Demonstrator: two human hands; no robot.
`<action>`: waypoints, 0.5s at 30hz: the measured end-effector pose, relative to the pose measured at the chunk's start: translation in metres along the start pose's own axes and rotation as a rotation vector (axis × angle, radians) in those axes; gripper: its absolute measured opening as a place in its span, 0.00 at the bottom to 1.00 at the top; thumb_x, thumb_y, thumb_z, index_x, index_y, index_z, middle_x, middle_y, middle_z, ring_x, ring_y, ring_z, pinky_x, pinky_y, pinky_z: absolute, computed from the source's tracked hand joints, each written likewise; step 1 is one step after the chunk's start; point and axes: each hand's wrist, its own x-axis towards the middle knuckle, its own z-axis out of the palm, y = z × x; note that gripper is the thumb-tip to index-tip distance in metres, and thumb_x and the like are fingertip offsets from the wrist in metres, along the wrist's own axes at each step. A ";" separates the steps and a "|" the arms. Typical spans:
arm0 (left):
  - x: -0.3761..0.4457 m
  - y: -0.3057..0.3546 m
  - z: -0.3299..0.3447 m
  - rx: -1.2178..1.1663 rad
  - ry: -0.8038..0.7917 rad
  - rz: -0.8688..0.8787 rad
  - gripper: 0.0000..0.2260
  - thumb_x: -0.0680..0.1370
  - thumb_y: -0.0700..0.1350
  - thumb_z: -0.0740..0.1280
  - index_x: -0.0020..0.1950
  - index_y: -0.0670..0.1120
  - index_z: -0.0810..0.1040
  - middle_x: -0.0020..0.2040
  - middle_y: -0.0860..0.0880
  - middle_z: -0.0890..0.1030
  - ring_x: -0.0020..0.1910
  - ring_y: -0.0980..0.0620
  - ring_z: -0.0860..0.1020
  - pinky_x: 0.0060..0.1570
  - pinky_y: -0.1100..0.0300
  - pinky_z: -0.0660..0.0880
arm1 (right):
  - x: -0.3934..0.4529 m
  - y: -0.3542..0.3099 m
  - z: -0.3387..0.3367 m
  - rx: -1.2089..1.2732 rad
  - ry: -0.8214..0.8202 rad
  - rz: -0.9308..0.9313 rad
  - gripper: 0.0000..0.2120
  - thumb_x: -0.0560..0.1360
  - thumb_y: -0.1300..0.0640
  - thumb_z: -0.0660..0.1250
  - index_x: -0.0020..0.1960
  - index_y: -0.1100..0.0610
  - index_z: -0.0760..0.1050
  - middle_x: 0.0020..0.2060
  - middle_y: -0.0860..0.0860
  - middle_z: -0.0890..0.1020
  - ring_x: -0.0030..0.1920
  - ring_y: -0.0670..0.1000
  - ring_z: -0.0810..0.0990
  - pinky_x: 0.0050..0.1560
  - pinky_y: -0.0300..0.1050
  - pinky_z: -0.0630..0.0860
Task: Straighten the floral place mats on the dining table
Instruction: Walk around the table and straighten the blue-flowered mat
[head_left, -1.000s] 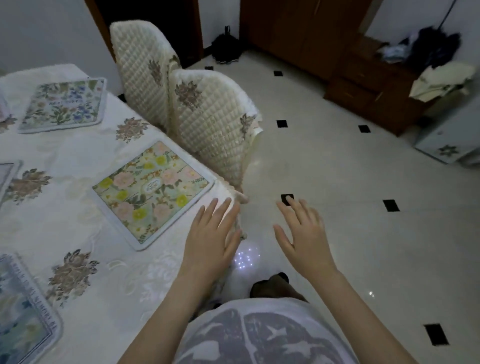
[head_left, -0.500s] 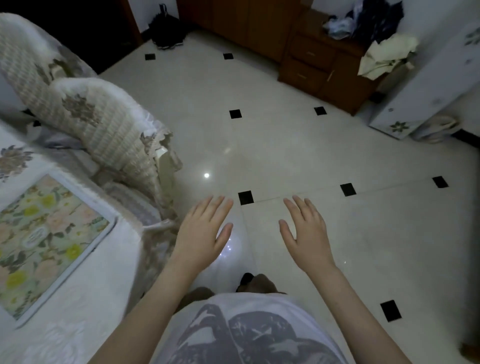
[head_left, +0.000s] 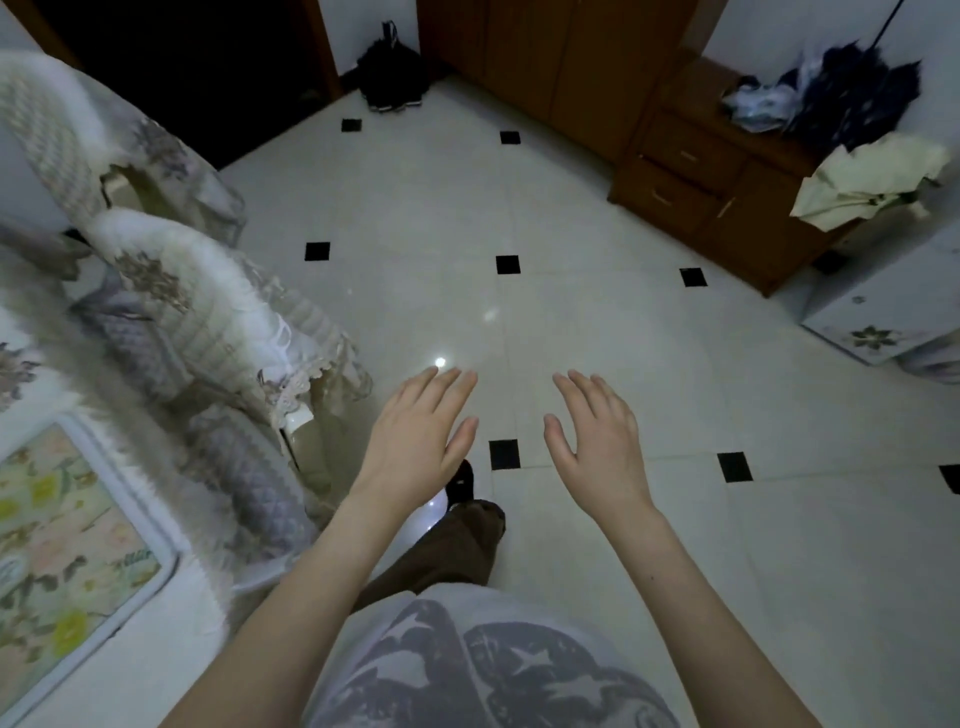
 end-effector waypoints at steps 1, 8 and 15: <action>0.007 -0.003 0.000 0.001 -0.003 -0.004 0.22 0.80 0.52 0.56 0.73 0.47 0.63 0.70 0.46 0.71 0.71 0.45 0.66 0.70 0.50 0.62 | 0.008 0.000 0.002 0.007 -0.008 -0.008 0.22 0.78 0.51 0.57 0.71 0.55 0.65 0.71 0.55 0.70 0.73 0.58 0.63 0.72 0.59 0.61; 0.143 -0.075 -0.044 -0.007 0.099 -0.078 0.22 0.80 0.51 0.57 0.72 0.47 0.64 0.70 0.45 0.71 0.70 0.43 0.66 0.69 0.49 0.63 | 0.183 -0.035 -0.009 0.024 0.035 -0.087 0.21 0.79 0.51 0.57 0.70 0.54 0.66 0.70 0.53 0.70 0.73 0.57 0.62 0.72 0.57 0.60; 0.254 -0.136 -0.089 -0.001 0.189 -0.189 0.22 0.79 0.53 0.53 0.72 0.47 0.64 0.70 0.45 0.71 0.70 0.43 0.66 0.68 0.48 0.65 | 0.334 -0.074 -0.009 -0.023 0.017 -0.201 0.21 0.79 0.49 0.57 0.71 0.52 0.65 0.71 0.50 0.70 0.74 0.54 0.62 0.73 0.49 0.55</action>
